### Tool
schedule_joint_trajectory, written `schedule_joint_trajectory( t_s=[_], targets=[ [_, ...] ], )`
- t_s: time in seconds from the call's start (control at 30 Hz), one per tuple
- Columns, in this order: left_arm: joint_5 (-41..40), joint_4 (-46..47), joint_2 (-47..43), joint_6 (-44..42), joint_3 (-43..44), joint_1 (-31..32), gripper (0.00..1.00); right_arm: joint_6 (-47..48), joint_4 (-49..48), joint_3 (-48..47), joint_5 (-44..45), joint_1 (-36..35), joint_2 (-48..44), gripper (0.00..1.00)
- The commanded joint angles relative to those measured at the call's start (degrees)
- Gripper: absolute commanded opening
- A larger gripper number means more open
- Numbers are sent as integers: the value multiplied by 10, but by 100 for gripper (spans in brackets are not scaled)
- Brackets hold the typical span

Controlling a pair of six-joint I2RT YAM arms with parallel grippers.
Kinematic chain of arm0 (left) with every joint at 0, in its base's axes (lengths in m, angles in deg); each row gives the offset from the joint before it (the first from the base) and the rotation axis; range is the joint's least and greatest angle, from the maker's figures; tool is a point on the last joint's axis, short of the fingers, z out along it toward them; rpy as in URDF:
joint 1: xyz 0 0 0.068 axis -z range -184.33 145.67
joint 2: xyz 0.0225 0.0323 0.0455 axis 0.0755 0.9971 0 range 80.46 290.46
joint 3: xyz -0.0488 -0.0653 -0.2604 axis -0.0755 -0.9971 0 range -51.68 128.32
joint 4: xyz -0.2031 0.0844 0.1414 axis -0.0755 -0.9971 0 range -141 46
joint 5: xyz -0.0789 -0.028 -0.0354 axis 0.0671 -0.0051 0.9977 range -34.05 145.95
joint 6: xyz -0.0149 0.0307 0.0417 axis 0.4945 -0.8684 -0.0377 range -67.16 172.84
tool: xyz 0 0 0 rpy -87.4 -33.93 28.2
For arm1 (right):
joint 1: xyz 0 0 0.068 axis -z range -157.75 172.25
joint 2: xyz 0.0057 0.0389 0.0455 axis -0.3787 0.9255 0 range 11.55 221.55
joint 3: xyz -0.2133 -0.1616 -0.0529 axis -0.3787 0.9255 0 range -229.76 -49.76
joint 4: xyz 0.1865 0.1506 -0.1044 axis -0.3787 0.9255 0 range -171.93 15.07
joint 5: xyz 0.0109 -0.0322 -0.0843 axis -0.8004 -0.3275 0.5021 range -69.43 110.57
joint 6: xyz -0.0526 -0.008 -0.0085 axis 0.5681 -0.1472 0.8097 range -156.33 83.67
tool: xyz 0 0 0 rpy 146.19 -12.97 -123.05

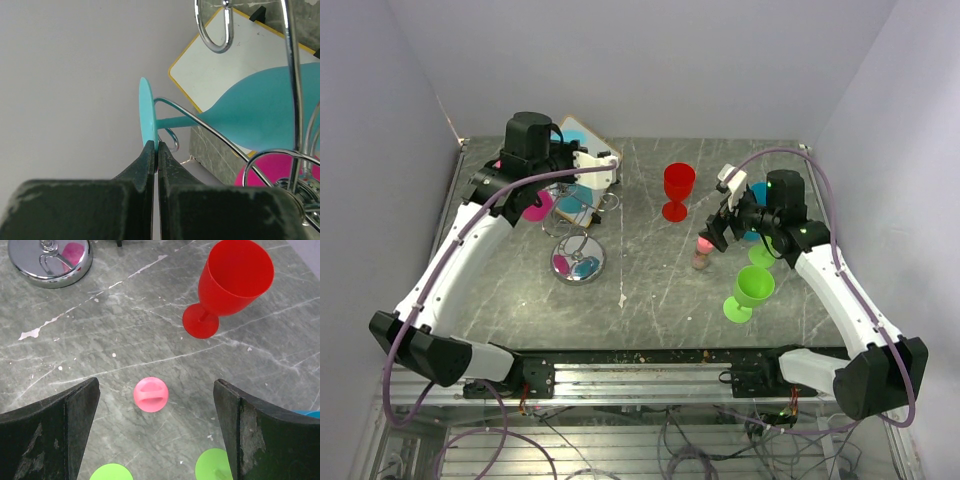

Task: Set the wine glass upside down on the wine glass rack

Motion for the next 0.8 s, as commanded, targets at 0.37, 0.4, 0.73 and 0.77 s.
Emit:
schedule_joint_trajectory(
  t_s=[0.37, 0.4, 0.73, 0.77],
  targets=[
    [-22, 98, 17, 64, 4, 8, 7, 9, -5, 7, -3, 3, 11, 96],
    [-28, 99, 17, 64, 3, 8, 7, 9, -6, 7, -3, 3, 11, 96],
    [-88, 89, 19, 69, 0, 7, 7, 9, -3, 7, -7, 4, 12, 96],
    [-92, 87, 19, 69, 0, 8, 7, 9, -2, 7, -7, 3, 11, 96]
  ],
)
